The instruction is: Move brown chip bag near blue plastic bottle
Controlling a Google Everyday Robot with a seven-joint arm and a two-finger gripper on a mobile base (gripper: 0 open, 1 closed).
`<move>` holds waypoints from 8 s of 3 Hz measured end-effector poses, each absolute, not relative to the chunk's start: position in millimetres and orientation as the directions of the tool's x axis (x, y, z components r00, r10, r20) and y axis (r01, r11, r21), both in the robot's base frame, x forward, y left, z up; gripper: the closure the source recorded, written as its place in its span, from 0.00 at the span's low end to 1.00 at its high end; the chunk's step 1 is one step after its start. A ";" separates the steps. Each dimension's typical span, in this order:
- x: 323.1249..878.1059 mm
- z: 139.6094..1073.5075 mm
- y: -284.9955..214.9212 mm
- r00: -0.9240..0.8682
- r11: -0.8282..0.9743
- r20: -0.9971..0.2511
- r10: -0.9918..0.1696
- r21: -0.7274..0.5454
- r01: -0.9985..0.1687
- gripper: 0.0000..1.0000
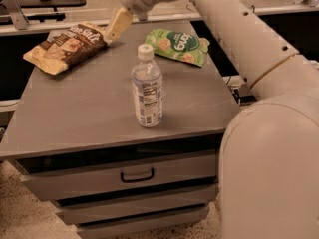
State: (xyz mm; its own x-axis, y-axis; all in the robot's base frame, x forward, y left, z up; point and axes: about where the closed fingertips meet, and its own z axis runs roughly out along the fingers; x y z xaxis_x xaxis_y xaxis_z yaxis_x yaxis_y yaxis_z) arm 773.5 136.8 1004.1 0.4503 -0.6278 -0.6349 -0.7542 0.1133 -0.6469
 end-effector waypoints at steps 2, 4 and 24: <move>769.3 974.5 148.3 0.423 0.102 -0.645 -0.637 -0.614 -0.782 0.00; 793.3 952.7 165.7 0.358 0.215 -0.766 -0.534 -0.532 -0.819 0.00; 649.3 937.9 -64.0 0.023 0.568 -0.831 -0.555 -0.400 -0.719 1.00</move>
Offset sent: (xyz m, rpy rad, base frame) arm -0.0026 0.0106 -0.0260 -0.0058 0.0427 -0.0114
